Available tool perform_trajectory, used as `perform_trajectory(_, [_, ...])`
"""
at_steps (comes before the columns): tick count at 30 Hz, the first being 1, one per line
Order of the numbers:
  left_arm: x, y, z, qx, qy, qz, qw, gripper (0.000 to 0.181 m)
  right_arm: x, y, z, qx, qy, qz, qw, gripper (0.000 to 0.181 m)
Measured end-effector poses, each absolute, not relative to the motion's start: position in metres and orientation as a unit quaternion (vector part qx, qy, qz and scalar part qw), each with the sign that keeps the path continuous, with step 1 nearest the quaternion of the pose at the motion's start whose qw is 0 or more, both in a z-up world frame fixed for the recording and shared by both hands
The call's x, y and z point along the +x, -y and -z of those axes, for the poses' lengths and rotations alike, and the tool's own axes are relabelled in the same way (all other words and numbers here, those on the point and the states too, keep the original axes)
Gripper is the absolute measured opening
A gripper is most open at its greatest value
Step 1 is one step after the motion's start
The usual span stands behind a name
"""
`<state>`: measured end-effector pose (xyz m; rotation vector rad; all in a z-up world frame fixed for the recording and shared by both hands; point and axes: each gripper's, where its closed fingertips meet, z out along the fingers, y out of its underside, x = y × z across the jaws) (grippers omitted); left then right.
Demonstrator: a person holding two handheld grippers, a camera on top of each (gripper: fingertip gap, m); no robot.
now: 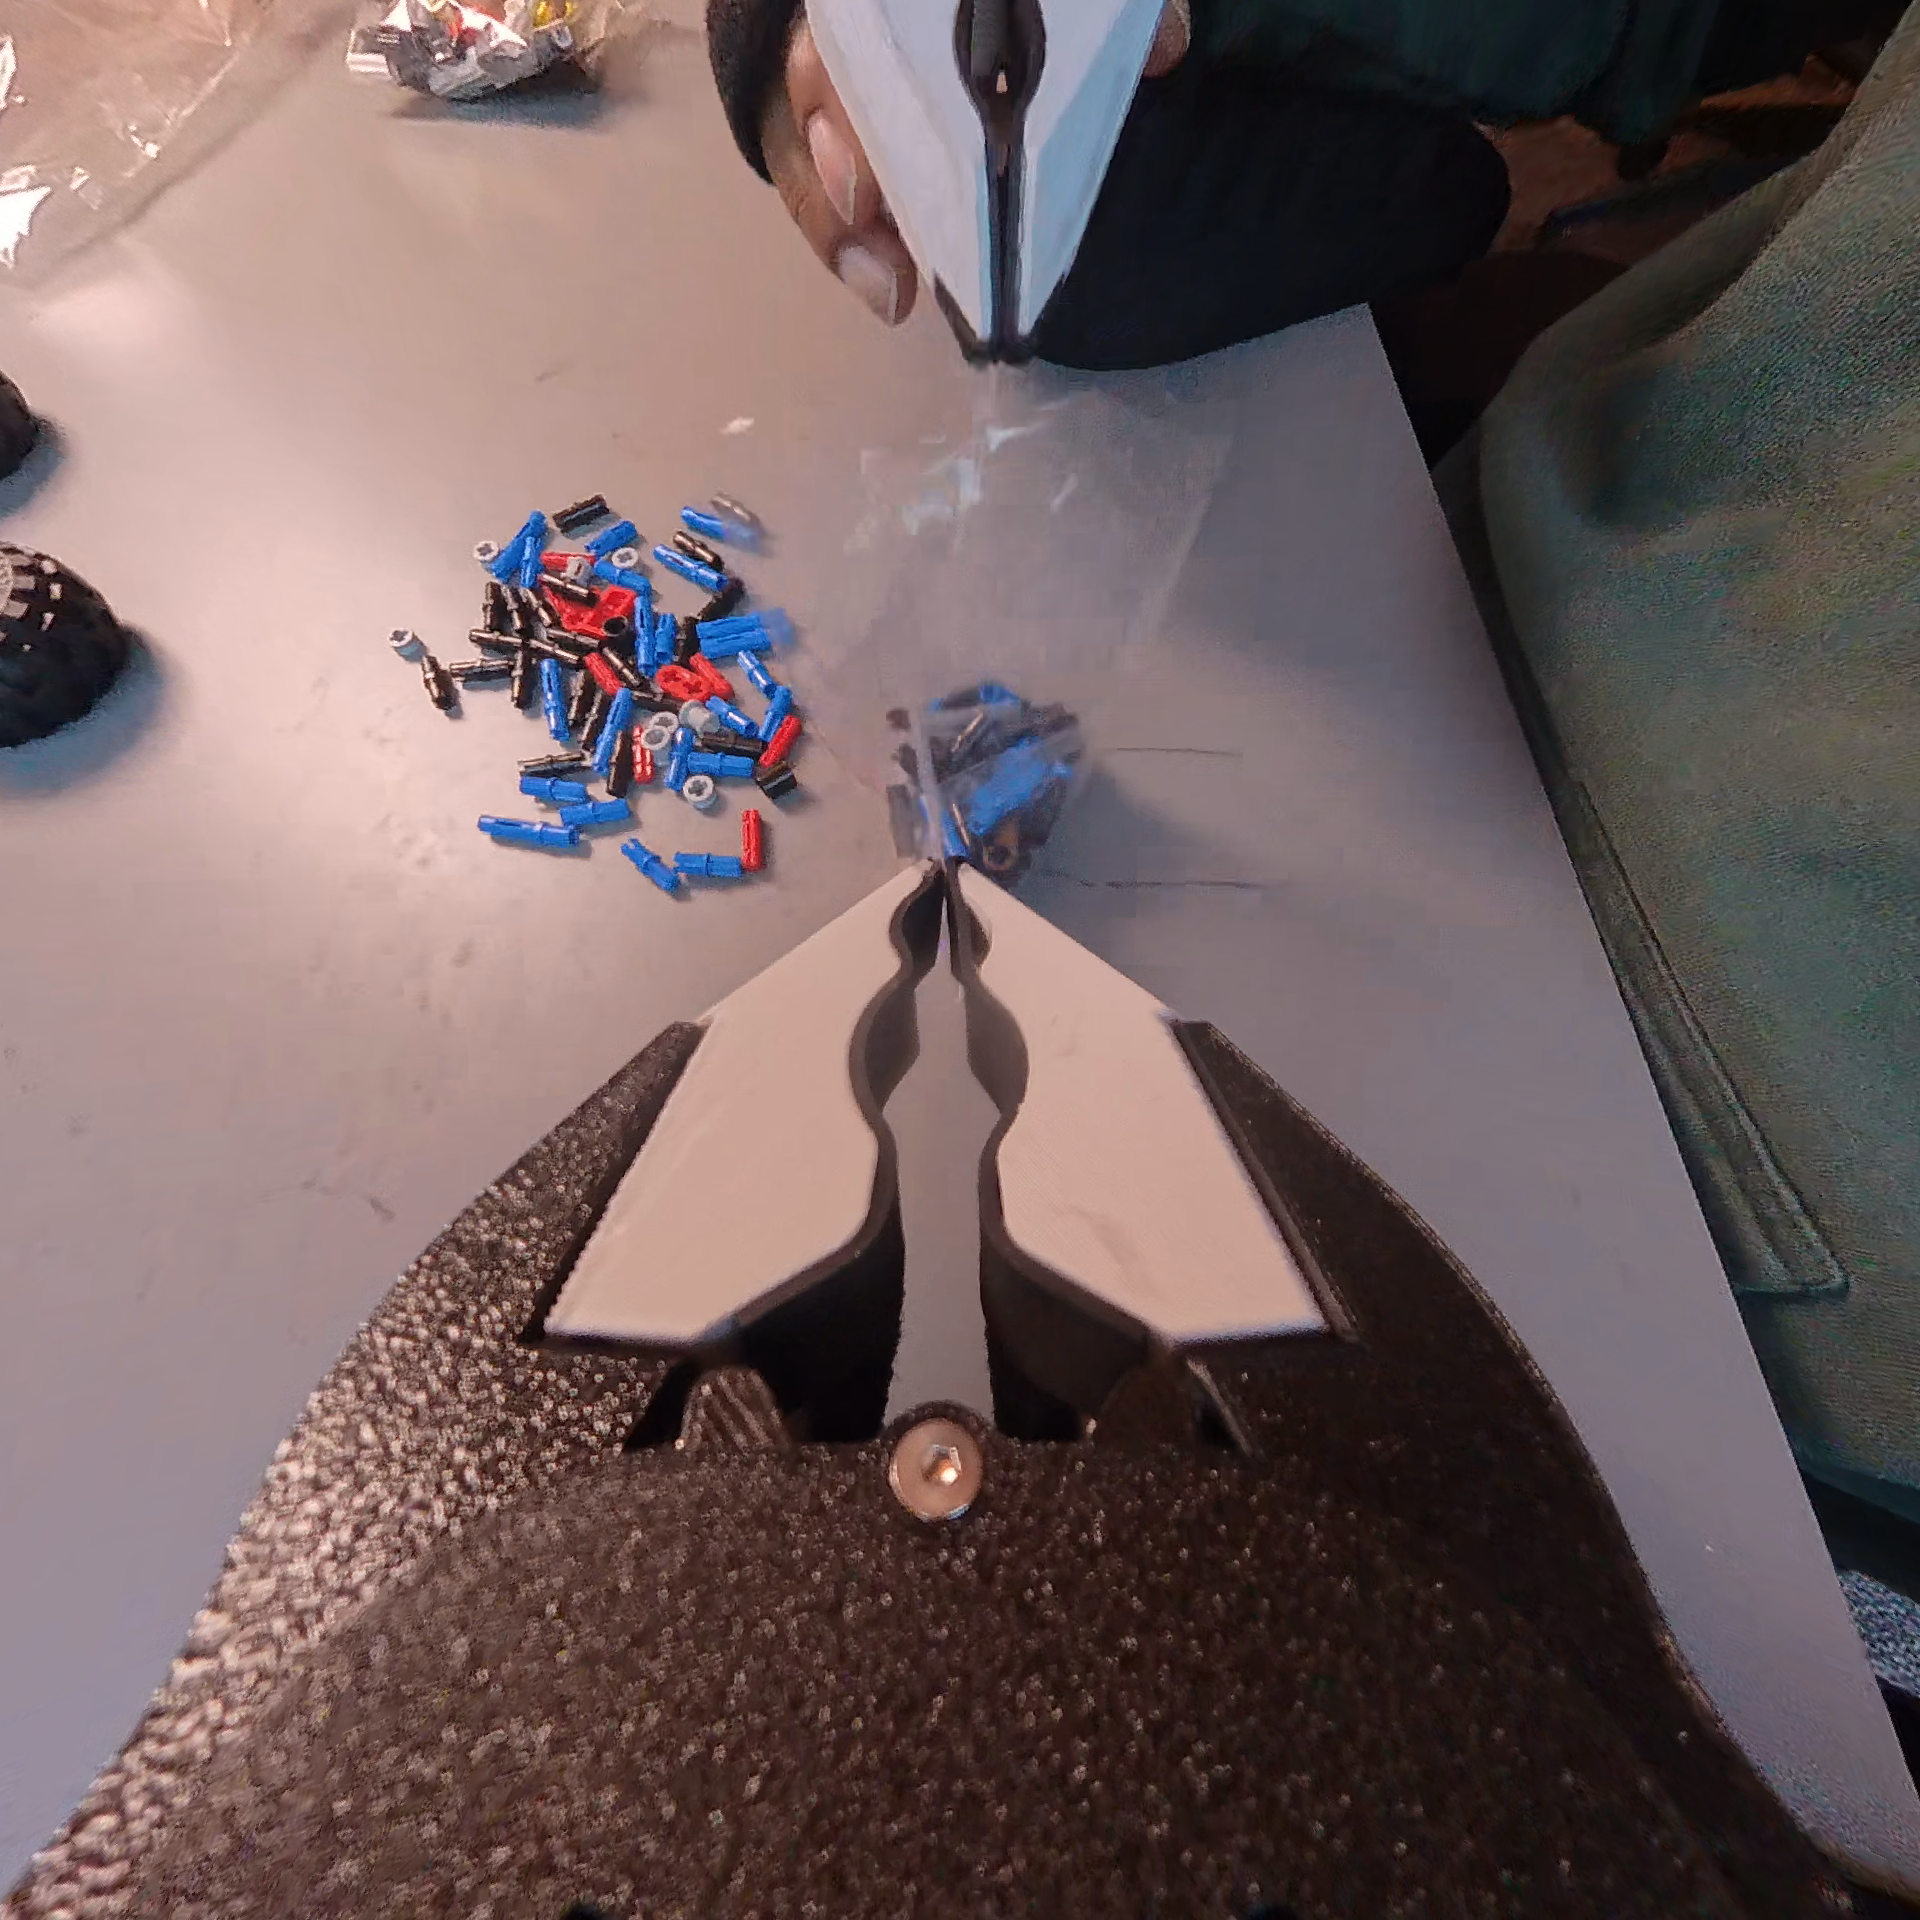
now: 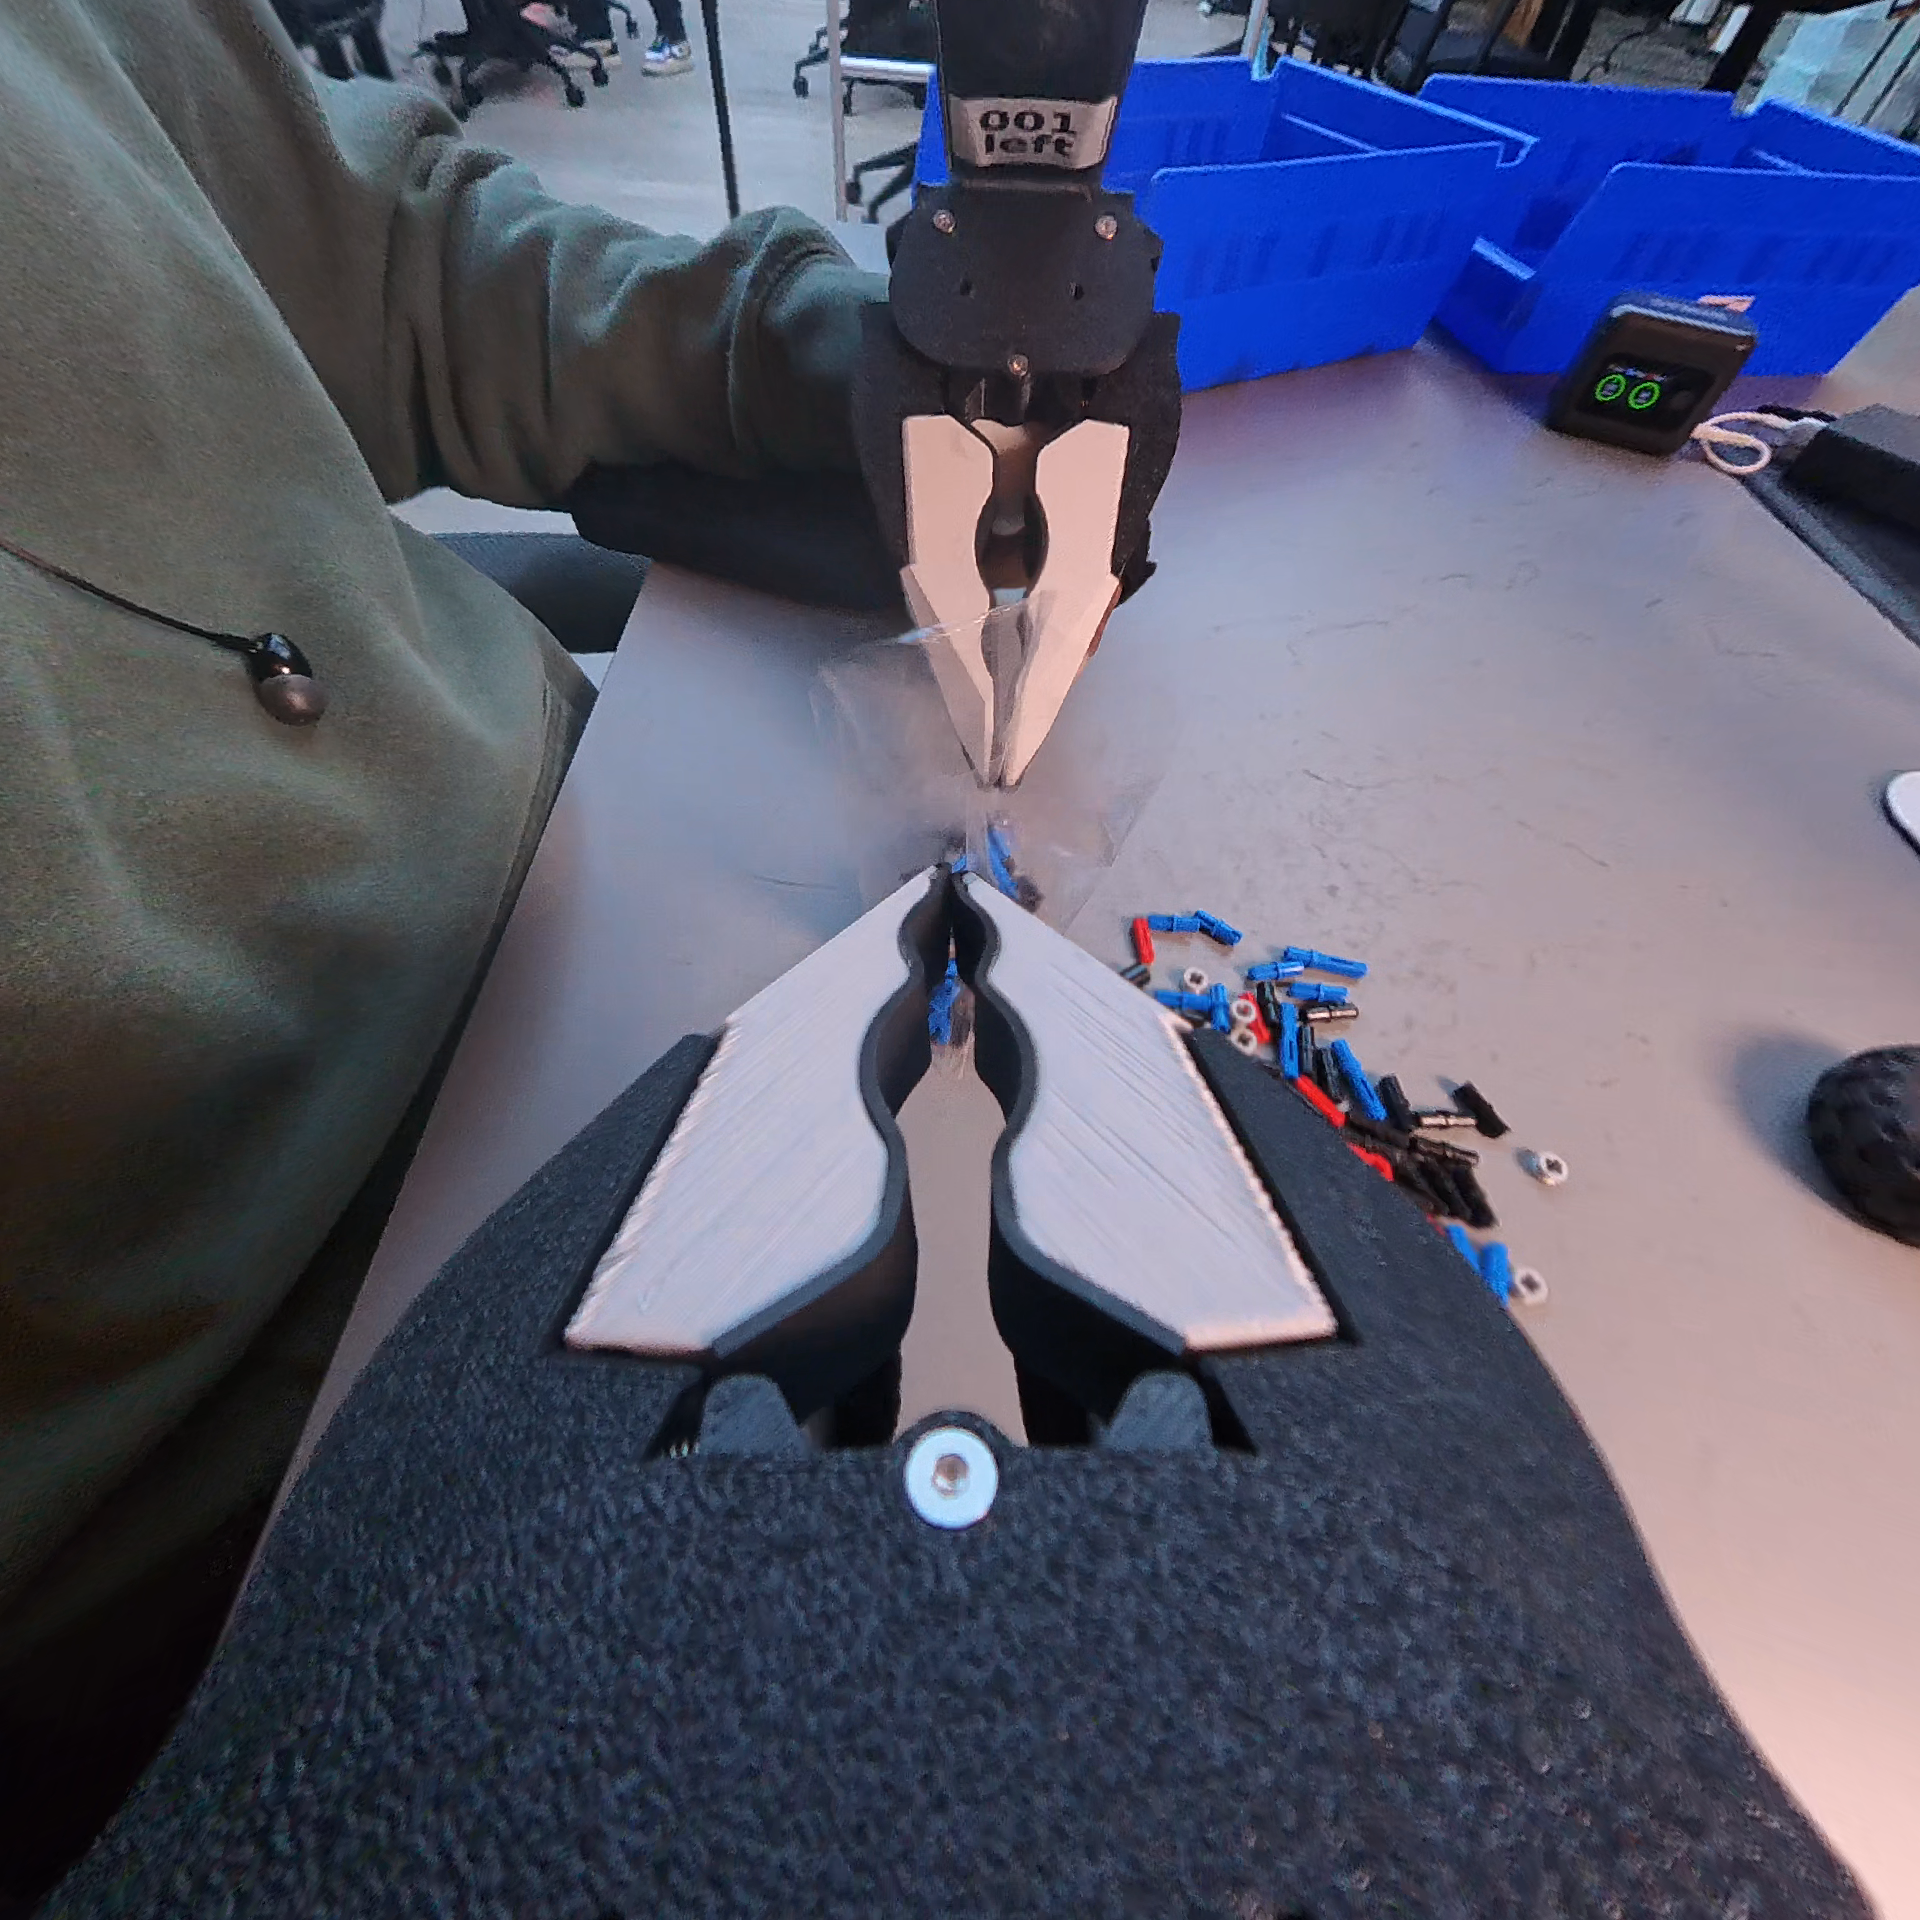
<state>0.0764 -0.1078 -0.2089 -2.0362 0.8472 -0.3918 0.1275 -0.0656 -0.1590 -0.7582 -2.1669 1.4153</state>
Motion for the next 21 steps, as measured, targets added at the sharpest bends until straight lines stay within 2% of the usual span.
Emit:
perform_trajectory(7, [0.098,0.088,0.210,-0.812,-0.363,0.155,0.430,0.000,0.150,0.038,0.170,-0.305,0.791,-0.461,0.264,0.003])
perform_trajectory(9, [0.101,0.085,0.210,-0.810,-0.366,0.155,0.431,0.000,0.146,0.040,0.176,-0.308,0.802,-0.439,0.264,0.038])
perform_trajectory(13, [0.105,0.082,0.206,-0.803,-0.363,0.158,0.446,0.000,0.138,0.049,0.178,-0.302,0.808,-0.436,0.255,0.056])
perform_trajectory(14, [0.105,0.082,0.206,-0.802,-0.363,0.158,0.448,0.000,0.135,0.053,0.175,-0.298,0.803,-0.450,0.253,0.052])
perform_trajectory(15, [0.104,0.082,0.207,-0.802,-0.363,0.156,0.448,0.000,0.134,0.057,0.173,-0.294,0.800,-0.460,0.248,0.037])
perform_trajectory(17, [0.102,0.083,0.208,-0.803,-0.362,0.155,0.446,0.000,0.134,0.060,0.178,-0.286,0.809,-0.453,0.243,0.018])
perform_trajectory(19, [0.101,0.085,0.208,-0.803,-0.361,0.158,0.448,0.000,0.134,0.061,0.179,-0.281,0.809,-0.452,0.250,0.006])
perform_trajectory(21, [0.099,0.087,0.208,-0.803,-0.359,0.158,0.449,0.000,0.133,0.059,0.177,-0.284,0.804,-0.457,0.253,0.003])
